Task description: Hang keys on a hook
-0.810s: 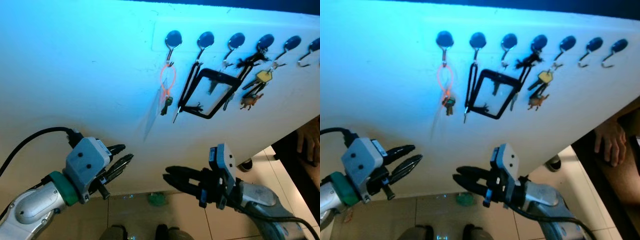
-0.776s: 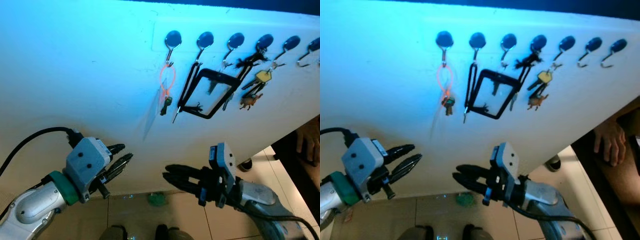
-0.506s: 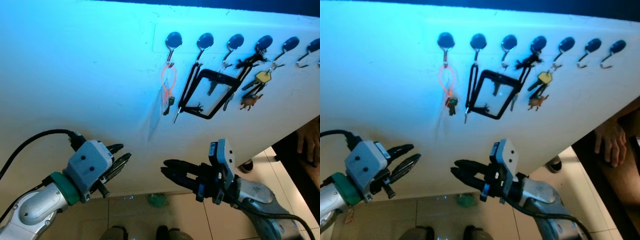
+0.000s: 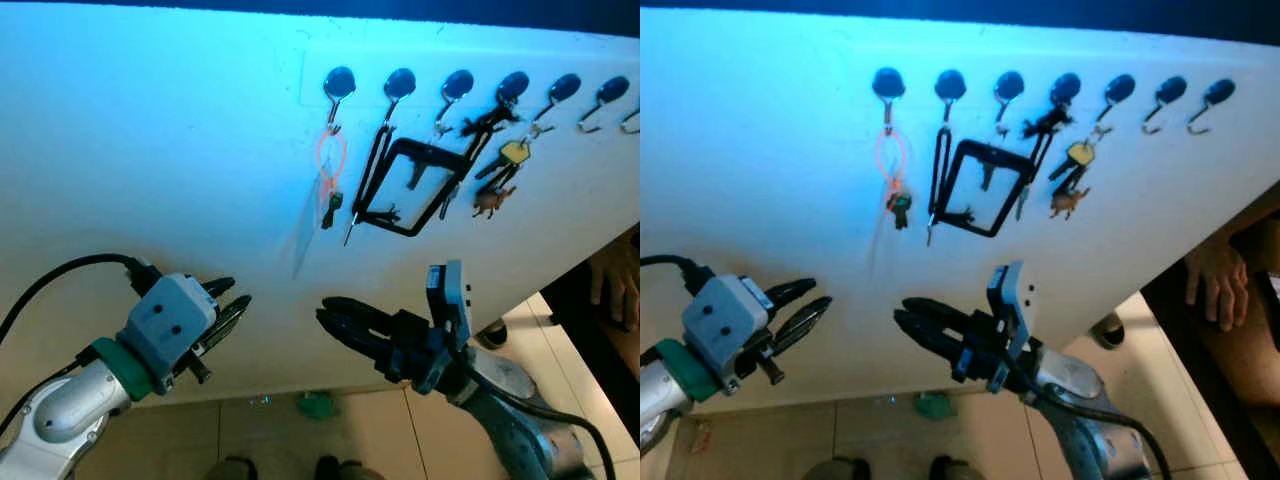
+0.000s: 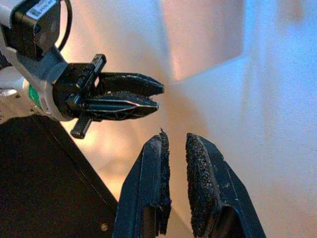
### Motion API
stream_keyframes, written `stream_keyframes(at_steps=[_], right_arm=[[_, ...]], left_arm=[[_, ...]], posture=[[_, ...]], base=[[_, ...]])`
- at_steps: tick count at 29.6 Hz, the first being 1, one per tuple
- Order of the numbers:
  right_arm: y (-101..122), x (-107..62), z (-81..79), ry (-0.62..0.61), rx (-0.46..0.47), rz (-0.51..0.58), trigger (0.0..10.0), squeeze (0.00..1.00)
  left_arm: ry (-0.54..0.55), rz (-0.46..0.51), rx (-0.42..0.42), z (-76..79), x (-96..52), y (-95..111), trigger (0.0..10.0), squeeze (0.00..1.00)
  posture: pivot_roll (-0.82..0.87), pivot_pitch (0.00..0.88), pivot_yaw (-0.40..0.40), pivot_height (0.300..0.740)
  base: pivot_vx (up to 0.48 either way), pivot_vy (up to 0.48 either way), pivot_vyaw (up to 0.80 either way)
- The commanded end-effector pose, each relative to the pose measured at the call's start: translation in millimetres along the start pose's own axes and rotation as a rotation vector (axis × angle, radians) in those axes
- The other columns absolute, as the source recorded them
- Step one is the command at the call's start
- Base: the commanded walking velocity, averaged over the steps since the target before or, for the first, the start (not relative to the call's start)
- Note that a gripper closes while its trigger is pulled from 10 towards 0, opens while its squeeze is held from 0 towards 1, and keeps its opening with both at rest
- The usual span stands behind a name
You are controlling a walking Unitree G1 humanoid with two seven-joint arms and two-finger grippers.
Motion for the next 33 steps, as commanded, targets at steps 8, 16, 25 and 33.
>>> stream_keyframes(at_steps=[8,16,25,33], right_arm=[[-8.4,2.5,-0.8,0.01,-0.015,-0.026,10.0,0.0],[-8.7,4.3,1.1,0.0,-0.016,-0.022,10.0,0.0],[-8.4,4.1,2.3,-0.002,-0.016,-0.021,10.0,0.0],[-8.3,4.4,3.9,-0.007,-0.017,-0.021,10.0,0.0]], left_arm=[[-0.002,-0.012,0.015,-1.6,-0.8,-3.8,10.0,0.0],[0.0,-0.014,0.019,-2.3,-1.6,-4.0,10.0,0.0],[0.003,-0.011,0.015,-1.3,-0.5,-4.1,10.0,0.0],[0.004,-0.009,0.013,-0.9,0.8,-3.9,10.0,0.0]], posture=[[0.1,0.026,0.035,0.74],[0.1,0.03,0.037,0.74],[0.1,0.036,0.032,0.74],[0.1,0.039,0.029,0.74]], base=[[-0.298,0.0,0.6],[-0.318,0.0,0.59],[-0.32,0.0,0.0],[-0.318,0.0,0.0]])
Point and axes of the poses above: a point about 5 cm out from each wrist's last joint towards the gripper, its own x axis pointing out of the wrist towards the gripper, its own y axis along the axis of the wrist's last joint, z = x × y, the point moved 2 cm from there along x, pointing out of the wrist towards the gripper, and after that the axes turned 9 degrees about x, right-handed, at the moved point
